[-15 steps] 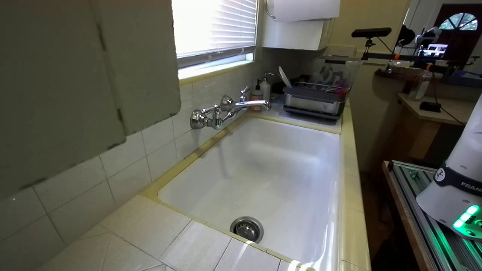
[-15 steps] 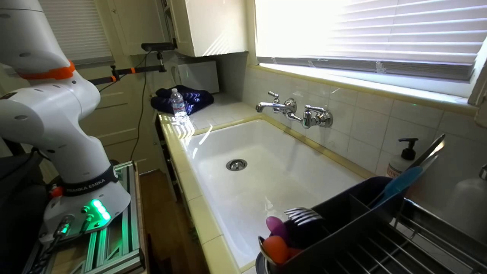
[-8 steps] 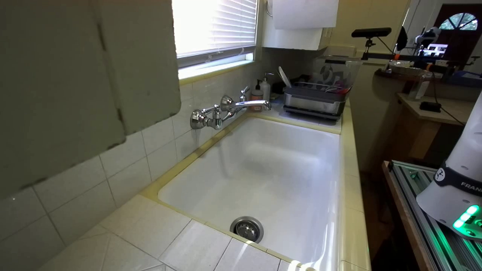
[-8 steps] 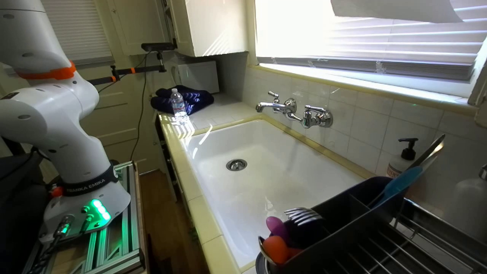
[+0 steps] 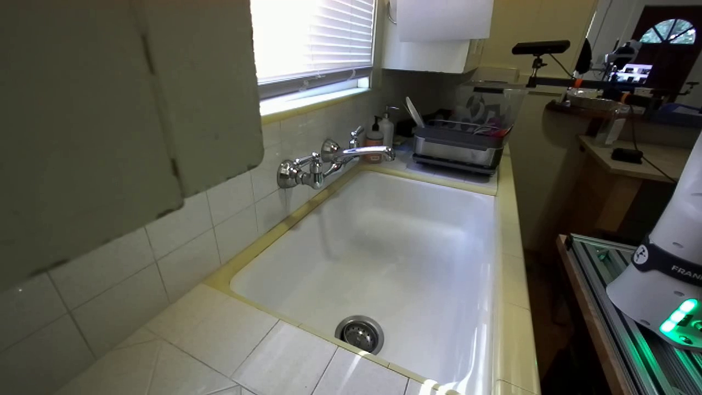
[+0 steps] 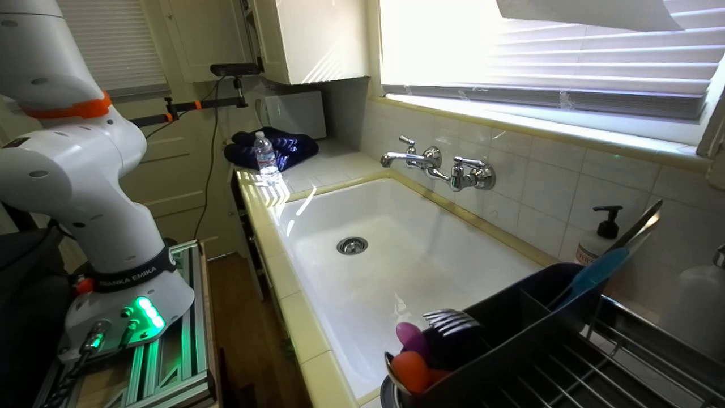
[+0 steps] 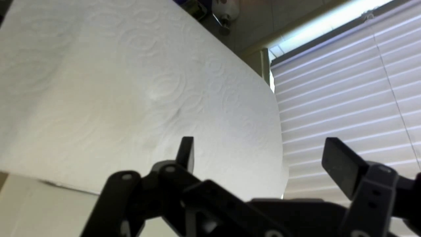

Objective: Roll out the paper towels

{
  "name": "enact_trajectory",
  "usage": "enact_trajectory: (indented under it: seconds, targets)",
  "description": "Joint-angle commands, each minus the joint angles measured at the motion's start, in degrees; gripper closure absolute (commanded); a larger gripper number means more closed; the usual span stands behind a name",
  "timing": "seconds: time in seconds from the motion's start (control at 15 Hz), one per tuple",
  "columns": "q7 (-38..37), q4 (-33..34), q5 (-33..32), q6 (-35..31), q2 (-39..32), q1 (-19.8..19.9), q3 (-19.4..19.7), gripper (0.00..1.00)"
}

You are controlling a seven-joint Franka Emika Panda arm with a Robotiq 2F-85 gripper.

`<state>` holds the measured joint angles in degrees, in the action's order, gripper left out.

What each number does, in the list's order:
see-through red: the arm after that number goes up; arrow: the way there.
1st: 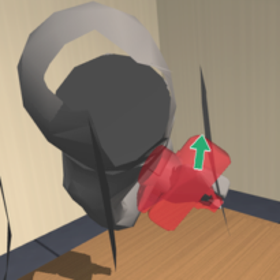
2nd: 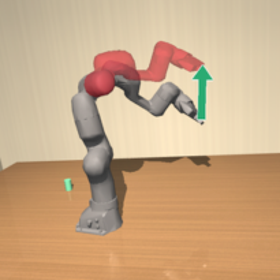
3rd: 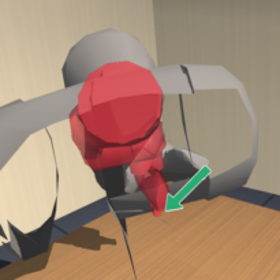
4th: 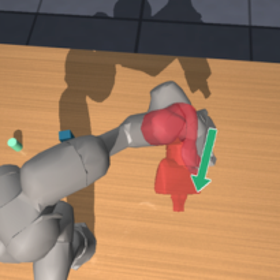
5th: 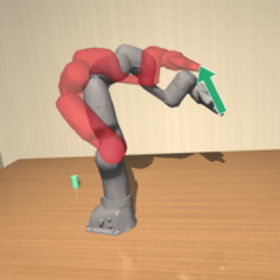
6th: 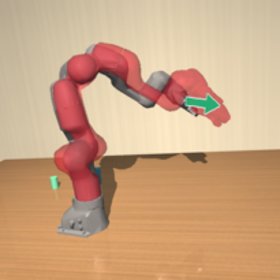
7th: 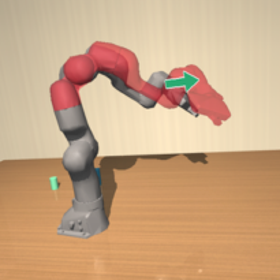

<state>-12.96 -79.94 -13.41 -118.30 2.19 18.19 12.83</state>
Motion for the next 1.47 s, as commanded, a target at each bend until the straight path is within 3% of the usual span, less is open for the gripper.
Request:
enact_trajectory:
  seconds: [0.0,0.33,0.8,1.4]
  targets:
    - [0.7,2.5,1.8,-2.1,1.8,0.6,0.8,0.0]
    - [-1.4,5.6,2.7,-7.3,0.1,2.4,3.6,0.0]
    - [-1.6,6.2,8.6,-16.4,-5.3,4.7,7.5,0.0]
    - [-0.3,5.6,14.9,-13.9,-7.6,4.5,6.3,0.0]
